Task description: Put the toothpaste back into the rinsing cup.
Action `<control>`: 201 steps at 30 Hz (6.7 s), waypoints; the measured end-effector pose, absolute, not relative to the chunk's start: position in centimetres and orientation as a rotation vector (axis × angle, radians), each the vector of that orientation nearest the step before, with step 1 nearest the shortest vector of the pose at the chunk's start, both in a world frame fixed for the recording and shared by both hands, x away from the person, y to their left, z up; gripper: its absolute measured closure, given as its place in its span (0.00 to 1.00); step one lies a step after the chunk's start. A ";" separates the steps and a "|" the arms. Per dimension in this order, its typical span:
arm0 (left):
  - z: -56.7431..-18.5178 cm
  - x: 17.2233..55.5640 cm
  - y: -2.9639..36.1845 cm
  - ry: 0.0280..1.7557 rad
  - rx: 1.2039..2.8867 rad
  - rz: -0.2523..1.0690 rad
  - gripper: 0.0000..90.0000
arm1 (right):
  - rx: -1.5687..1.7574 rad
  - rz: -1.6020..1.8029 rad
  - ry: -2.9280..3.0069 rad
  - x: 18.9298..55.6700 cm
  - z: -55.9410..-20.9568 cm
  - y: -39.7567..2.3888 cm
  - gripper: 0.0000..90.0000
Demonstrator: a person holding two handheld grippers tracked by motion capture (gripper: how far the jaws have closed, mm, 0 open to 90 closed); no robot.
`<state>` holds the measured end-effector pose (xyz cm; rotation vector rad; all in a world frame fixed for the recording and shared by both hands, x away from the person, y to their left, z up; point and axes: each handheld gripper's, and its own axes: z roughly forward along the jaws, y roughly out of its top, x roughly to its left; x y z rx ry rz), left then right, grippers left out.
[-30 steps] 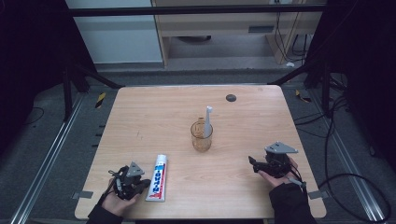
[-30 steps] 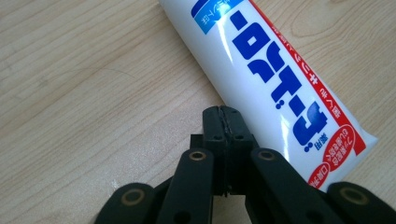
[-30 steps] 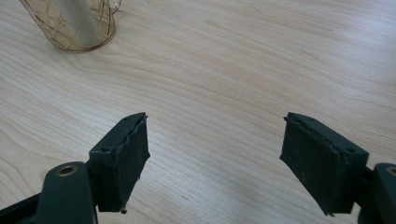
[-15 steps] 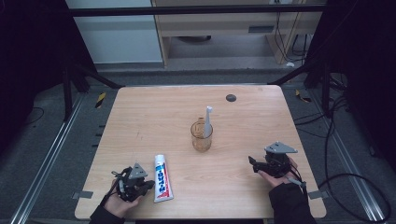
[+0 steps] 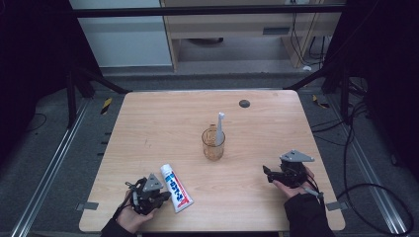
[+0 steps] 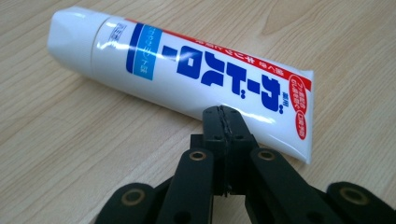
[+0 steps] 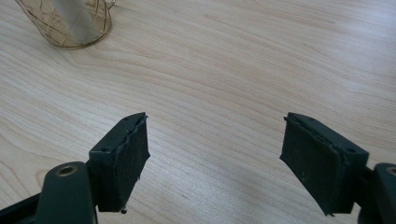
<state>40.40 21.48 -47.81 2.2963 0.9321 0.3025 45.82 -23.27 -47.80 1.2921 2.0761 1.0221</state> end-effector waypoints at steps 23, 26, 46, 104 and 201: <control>-48.1 43.2 17.5 0.901 2.264 0.351 0.99 | 1.301 1.010 2.074 46.2 -48.0 -23.4 0.25; -48.1 43.6 17.3 0.898 2.264 0.360 0.99 | 1.302 1.011 2.074 46.2 -48.0 -23.4 0.25; -46.0 45.3 19.1 0.964 2.164 0.453 0.97 | 1.302 1.000 2.078 46.2 -48.1 -23.4 0.25; -44.1 45.5 24.2 1.098 2.215 0.449 0.88 | 1.319 1.010 2.069 46.2 -48.0 -23.8 0.25; -46.6 49.5 17.0 1.076 2.530 0.159 0.64 | 1.318 0.984 2.086 46.5 -48.1 -23.7 0.24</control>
